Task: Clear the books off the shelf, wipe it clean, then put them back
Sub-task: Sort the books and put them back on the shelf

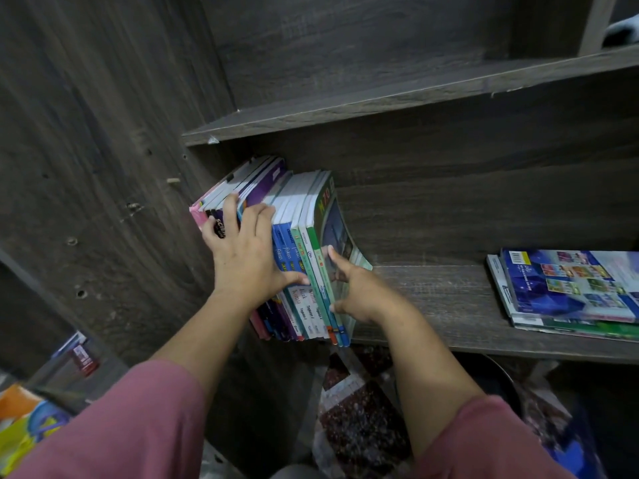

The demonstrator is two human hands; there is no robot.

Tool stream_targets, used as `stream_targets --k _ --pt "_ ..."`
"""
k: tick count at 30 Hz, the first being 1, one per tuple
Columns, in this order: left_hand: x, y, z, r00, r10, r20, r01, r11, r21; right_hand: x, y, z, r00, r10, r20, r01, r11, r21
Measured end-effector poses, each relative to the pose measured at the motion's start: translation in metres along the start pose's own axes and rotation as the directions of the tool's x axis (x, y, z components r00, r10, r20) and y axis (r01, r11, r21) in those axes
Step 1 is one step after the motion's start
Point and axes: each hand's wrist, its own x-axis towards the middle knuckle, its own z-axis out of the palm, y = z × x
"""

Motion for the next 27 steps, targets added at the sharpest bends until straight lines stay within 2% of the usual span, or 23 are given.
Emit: stream_targets --k 6,10,15,20,23,25,27 --pt "0.003 0.003 0.009 0.998 -0.038 -0.043 0.036 0.998 -0.044 0.008 0.004 0.0 1.0 -0.008 0.003 0.008 1.0 0.026" --pt "0.003 0.005 0.007 0.999 -0.042 0.007 0.042 0.999 -0.021 0.008 0.005 0.002 1.0 -0.017 0.008 0.017 0.997 0.078" --pt "0.001 -0.009 0.005 0.999 0.042 0.035 -0.042 0.999 0.022 0.008 0.006 0.004 0.999 -0.03 0.012 0.029 0.991 0.132" --pt "0.001 0.005 0.0 0.998 -0.037 0.055 0.034 0.998 0.046 0.006 0.005 0.005 0.999 -0.032 -0.001 0.032 0.989 0.141" --pt "0.002 0.012 -0.014 0.988 -0.048 0.148 0.039 0.997 0.064 0.002 0.003 0.004 1.0 -0.03 0.007 0.029 0.991 0.128" --pt "0.001 0.015 -0.026 0.979 -0.052 0.195 0.052 0.999 0.006 0.002 0.003 0.001 0.999 -0.034 0.021 0.032 0.994 0.105" --pt "-0.004 0.024 -0.04 0.981 -0.005 0.192 0.03 0.991 -0.131 0.004 0.003 -0.003 0.999 -0.038 0.037 0.035 0.996 0.076"
